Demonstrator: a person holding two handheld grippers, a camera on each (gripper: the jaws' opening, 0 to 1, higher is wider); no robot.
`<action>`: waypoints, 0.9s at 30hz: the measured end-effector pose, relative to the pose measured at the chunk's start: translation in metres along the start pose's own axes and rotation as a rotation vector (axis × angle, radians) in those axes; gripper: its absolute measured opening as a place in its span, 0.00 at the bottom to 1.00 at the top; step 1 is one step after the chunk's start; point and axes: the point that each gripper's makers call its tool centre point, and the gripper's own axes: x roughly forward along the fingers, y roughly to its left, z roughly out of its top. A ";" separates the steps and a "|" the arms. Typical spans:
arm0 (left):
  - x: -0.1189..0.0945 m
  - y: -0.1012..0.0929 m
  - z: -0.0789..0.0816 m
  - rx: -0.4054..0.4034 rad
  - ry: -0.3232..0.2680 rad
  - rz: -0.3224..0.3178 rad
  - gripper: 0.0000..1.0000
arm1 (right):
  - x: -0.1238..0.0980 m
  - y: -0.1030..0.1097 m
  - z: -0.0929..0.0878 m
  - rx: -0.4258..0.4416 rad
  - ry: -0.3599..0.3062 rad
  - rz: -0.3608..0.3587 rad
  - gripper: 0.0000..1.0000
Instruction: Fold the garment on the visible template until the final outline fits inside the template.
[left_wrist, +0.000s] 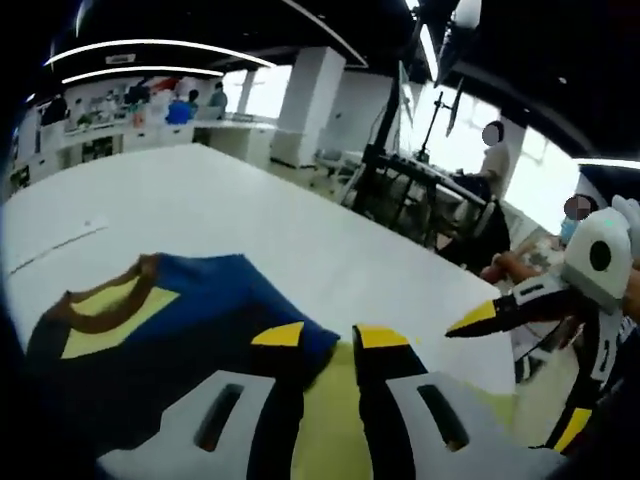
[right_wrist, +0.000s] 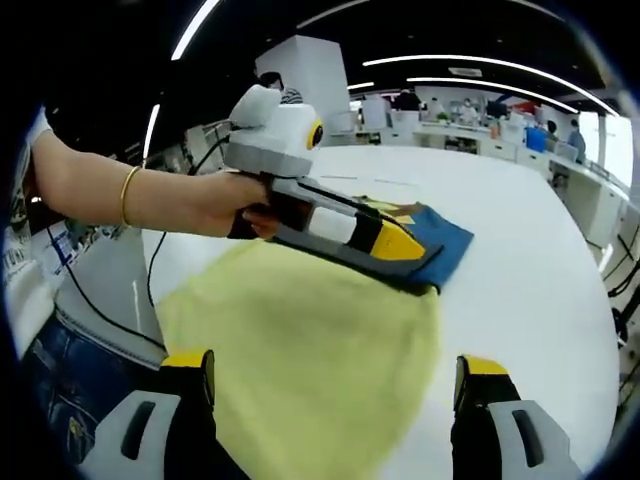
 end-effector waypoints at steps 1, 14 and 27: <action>-0.003 0.001 0.003 0.002 -0.017 -0.003 0.25 | 0.000 0.001 0.000 0.000 0.002 0.004 0.99; -0.047 0.014 0.016 0.052 -0.107 0.007 0.73 | -0.006 0.005 0.008 -0.033 0.011 0.064 0.99; -0.116 0.028 -0.007 0.115 -0.111 0.031 0.95 | -0.011 0.019 0.006 -0.108 0.075 0.151 0.99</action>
